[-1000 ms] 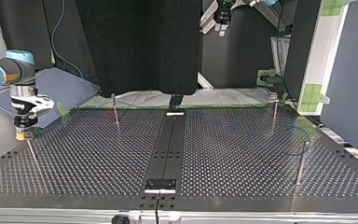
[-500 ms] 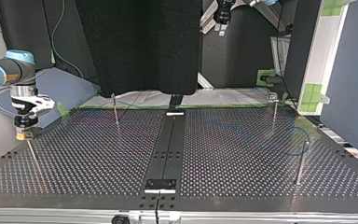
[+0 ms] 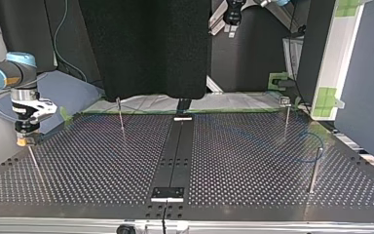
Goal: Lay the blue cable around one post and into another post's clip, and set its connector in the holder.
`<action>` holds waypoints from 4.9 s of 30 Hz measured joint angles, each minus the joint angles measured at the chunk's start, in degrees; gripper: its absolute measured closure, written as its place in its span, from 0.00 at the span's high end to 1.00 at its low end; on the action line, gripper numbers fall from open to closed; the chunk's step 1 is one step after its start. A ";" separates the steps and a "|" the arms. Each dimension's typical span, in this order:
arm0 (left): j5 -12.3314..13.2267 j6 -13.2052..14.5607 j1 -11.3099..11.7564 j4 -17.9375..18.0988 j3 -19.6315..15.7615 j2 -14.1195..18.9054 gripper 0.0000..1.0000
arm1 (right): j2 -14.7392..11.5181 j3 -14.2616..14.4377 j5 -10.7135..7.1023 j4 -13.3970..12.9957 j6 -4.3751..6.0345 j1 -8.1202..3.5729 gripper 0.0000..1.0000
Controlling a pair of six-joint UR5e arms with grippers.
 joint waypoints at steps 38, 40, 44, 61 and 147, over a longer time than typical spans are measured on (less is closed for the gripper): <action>-0.03 -0.13 0.01 0.00 0.01 0.00 1.00 | -0.06 0.01 9.30 2.61 0.68 -0.35 0.99; -0.03 -0.15 0.00 0.00 -0.01 0.00 1.00 | -0.09 0.07 10.41 3.44 0.76 -0.37 0.99; -0.05 -0.17 -0.05 -0.01 0.00 0.00 1.00 | -0.29 0.66 12.32 4.28 0.89 -0.42 0.99; -0.12 -0.44 0.10 0.00 0.01 0.01 1.00 | -9.23 9.97 12.38 -4.21 0.95 3.00 0.99; -6.90 12.65 7.79 5.40 10.25 0.14 1.00 | -2.01 23.18 38.39 -16.19 -4.20 52.65 0.99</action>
